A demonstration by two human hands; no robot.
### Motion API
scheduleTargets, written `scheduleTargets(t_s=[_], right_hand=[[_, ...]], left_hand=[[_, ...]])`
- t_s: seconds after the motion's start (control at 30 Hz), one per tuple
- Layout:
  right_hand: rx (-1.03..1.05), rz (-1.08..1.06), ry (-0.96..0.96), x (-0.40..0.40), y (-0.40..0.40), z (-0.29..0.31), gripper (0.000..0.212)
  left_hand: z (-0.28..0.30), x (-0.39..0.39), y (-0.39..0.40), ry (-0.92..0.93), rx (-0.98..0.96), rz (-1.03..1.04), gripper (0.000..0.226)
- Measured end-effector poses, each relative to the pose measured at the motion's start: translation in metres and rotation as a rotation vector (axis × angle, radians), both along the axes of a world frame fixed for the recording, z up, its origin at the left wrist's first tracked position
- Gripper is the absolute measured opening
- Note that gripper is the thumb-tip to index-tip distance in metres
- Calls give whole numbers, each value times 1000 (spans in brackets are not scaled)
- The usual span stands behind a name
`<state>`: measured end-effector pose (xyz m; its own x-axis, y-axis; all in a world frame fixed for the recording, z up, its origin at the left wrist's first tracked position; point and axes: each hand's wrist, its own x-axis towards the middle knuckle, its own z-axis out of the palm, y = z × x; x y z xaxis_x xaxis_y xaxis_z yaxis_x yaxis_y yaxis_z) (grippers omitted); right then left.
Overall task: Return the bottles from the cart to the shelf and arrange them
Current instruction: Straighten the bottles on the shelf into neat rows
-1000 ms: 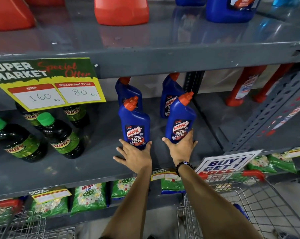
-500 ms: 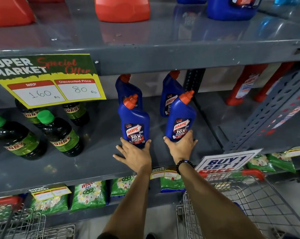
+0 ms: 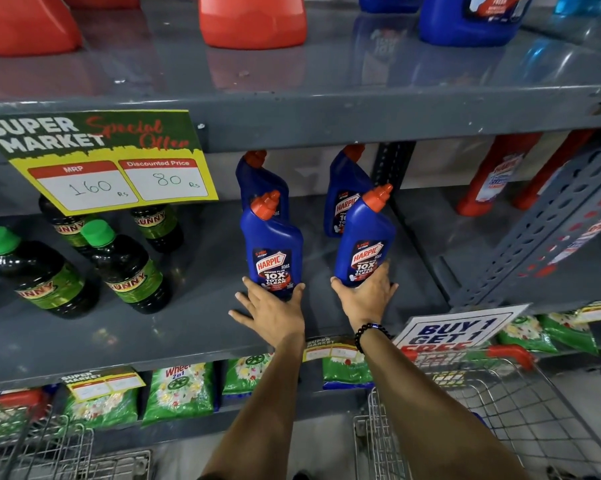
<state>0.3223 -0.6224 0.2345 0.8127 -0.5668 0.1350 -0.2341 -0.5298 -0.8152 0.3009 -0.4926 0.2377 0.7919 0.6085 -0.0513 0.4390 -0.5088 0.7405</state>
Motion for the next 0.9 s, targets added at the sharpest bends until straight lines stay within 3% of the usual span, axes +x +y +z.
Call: scheduleTargets(t_s=[0.23, 0.43, 0.57, 0.7, 0.9], right_hand=[[23, 107, 86, -12, -6, 1, 130], [-109, -4, 207, -44, 27, -2, 113], [-154, -12, 218, -67, 85, -2, 98], [-182, 133, 195, -88, 165, -3, 83], [-91, 466, 196, -88, 262, 9, 85]], left_hand=[[-1, -17, 16, -8, 3, -152, 113], [-10, -53, 80, 18, 228, -321, 93], [-7, -77, 150, 40, 277, -333, 81], [-3, -100, 228, 37, 249, -291, 76], [10, -102, 319, 7, 103, -193, 82]])
